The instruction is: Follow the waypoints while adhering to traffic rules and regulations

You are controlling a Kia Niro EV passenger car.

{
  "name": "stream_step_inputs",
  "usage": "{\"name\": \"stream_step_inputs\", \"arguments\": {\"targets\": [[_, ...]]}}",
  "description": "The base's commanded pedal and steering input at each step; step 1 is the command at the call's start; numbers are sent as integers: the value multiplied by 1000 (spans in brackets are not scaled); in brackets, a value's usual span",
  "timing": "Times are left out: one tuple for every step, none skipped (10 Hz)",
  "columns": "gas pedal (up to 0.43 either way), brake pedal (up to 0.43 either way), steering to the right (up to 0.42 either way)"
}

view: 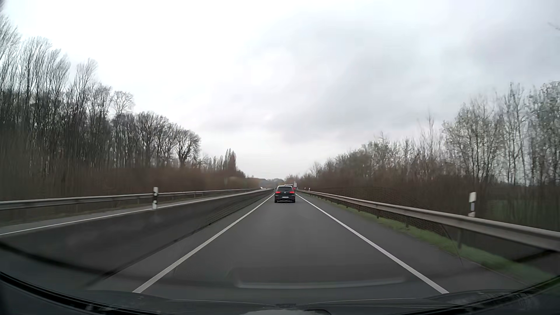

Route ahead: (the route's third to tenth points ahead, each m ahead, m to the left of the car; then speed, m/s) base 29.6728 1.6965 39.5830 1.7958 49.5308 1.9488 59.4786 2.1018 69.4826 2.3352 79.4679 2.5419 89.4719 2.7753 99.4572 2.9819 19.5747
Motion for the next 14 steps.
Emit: {"name": "stream_step_inputs", "arguments": {"targets": [[319, 0, -2], [319, 0, -2], [331, 0, -2], [339, 0, -2], [350, 0, -1], [358, 0, -1], [390, 0, -1], [421, 0, 1], [421, 0, 0], [421, 0, 1], [421, 0, 1], [409, 0, 0], [409, 0, -2], [409, 0, -3]]}}
